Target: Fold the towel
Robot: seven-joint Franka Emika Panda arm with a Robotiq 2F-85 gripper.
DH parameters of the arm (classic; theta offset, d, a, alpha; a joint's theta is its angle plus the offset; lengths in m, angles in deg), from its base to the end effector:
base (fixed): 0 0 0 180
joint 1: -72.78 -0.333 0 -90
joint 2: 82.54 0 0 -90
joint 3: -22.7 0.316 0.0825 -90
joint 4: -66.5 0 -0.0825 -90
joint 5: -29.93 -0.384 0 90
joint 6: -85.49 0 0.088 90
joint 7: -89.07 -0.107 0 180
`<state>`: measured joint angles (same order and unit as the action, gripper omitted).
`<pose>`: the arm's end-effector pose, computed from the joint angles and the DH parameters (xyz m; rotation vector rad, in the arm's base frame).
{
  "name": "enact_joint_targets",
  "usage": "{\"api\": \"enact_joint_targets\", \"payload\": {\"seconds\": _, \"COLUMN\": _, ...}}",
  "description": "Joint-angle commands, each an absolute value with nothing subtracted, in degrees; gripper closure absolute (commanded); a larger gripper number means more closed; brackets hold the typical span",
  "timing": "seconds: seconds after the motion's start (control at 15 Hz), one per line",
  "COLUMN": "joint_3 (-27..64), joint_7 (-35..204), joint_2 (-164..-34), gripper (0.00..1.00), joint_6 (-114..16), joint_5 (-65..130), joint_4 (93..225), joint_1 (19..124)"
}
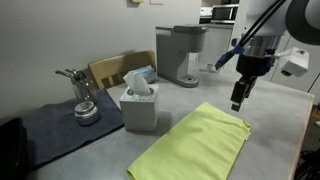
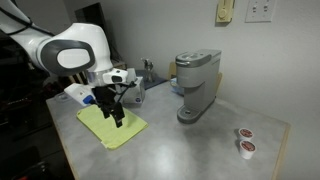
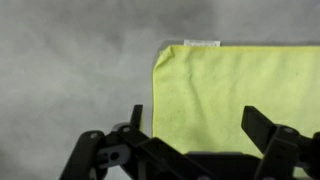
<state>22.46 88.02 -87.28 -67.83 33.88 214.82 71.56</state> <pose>0.4442 0.0097 0.2295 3.1088 0.0938 0.0079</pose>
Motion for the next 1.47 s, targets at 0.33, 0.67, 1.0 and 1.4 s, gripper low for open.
{"api": "enact_joint_targets", "payload": {"seconds": 0.33, "joint_3": 20.05, "joint_7": 85.63, "joint_2": -97.02, "gripper": 0.0, "joint_6": -86.8, "joint_5": 34.98, "joint_4": 215.05, "joint_1": 71.31}}
{"api": "enact_joint_targets", "payload": {"seconds": 0.67, "joint_3": 20.39, "joint_7": 86.04, "joint_2": -98.35, "gripper": 0.0, "joint_6": -87.35, "joint_5": 34.5, "joint_4": 214.38, "joint_1": 71.71}}
{"api": "enact_joint_targets", "payload": {"seconds": 1.0, "joint_3": 20.78, "joint_7": 86.86, "joint_2": -101.23, "gripper": 0.0, "joint_6": -87.39, "joint_5": 33.4, "joint_4": 212.63, "joint_1": 72.9}}
{"api": "enact_joint_targets", "payload": {"seconds": 1.4, "joint_3": 21.36, "joint_7": 87.4, "joint_2": -103.26, "gripper": 0.0, "joint_6": -87.29, "joint_5": 32.64, "joint_4": 210.84, "joint_1": 73.71}}
